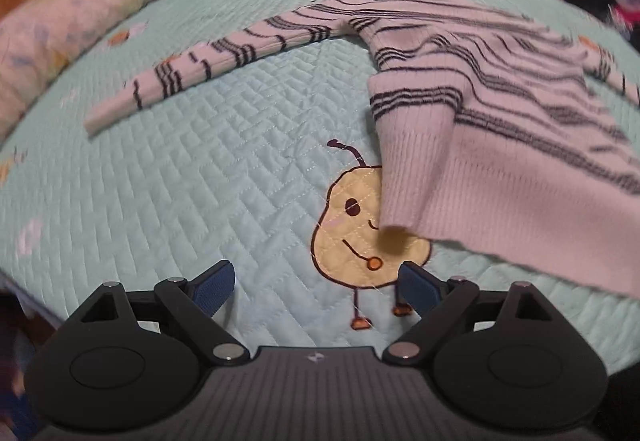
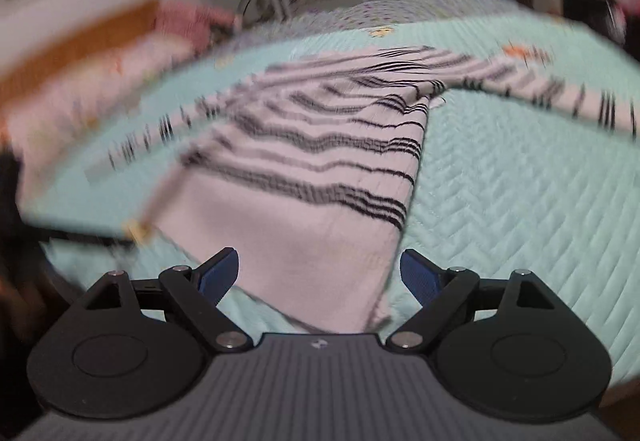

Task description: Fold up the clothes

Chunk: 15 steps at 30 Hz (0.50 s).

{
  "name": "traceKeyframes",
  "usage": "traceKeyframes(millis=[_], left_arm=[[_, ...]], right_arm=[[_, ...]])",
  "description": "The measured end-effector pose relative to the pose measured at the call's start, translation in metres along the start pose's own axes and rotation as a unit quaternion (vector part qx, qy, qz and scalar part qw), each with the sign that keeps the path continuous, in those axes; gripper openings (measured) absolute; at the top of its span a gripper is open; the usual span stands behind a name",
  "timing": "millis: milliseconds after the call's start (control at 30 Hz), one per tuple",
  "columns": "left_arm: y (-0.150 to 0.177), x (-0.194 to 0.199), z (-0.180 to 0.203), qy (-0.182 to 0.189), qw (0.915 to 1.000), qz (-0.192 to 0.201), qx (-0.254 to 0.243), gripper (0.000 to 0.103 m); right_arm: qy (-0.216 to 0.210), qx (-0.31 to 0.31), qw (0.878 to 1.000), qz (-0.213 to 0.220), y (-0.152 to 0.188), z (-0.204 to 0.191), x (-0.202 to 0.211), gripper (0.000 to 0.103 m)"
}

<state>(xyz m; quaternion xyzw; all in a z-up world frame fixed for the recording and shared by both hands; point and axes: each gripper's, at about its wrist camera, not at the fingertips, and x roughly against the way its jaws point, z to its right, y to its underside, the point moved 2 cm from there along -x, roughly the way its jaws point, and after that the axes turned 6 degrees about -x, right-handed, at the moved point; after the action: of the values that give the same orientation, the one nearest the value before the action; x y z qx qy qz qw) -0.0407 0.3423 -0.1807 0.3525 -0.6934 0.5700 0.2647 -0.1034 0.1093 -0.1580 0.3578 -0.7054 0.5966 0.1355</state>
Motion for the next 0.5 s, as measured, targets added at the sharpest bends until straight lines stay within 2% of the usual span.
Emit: traceKeyframes(millis=[100, 200, 267, 400, 500], left_arm=[[-0.001, -0.006, 0.005, -0.011, 0.9987, 0.025, -0.043, 0.092], [-0.001, -0.009, 0.006, -0.017, 0.9963, 0.045, -0.071, 0.093], [-0.002, -0.009, 0.008, -0.016, 0.994, 0.059, -0.091, 0.093], [-0.001, -0.013, 0.013, -0.015, 0.9888, 0.083, -0.124, 0.093], [-0.002, -0.013, 0.01, -0.008, 0.9903, 0.082, -0.112, 0.093]], right_arm=[[0.045, 0.079, 0.996, -0.013, 0.011, -0.011, -0.012, 0.088], [0.087, 0.151, 0.984, -0.036, 0.022, -0.018, -0.024, 0.088], [0.098, 0.194, 0.974, -0.06, 0.03, -0.022, -0.028, 0.088], [0.11, 0.223, 0.967, -0.052, 0.031, -0.024, -0.033, 0.09], [0.138, 0.242, 0.96, -0.021, 0.029, -0.029, -0.037, 0.091]])
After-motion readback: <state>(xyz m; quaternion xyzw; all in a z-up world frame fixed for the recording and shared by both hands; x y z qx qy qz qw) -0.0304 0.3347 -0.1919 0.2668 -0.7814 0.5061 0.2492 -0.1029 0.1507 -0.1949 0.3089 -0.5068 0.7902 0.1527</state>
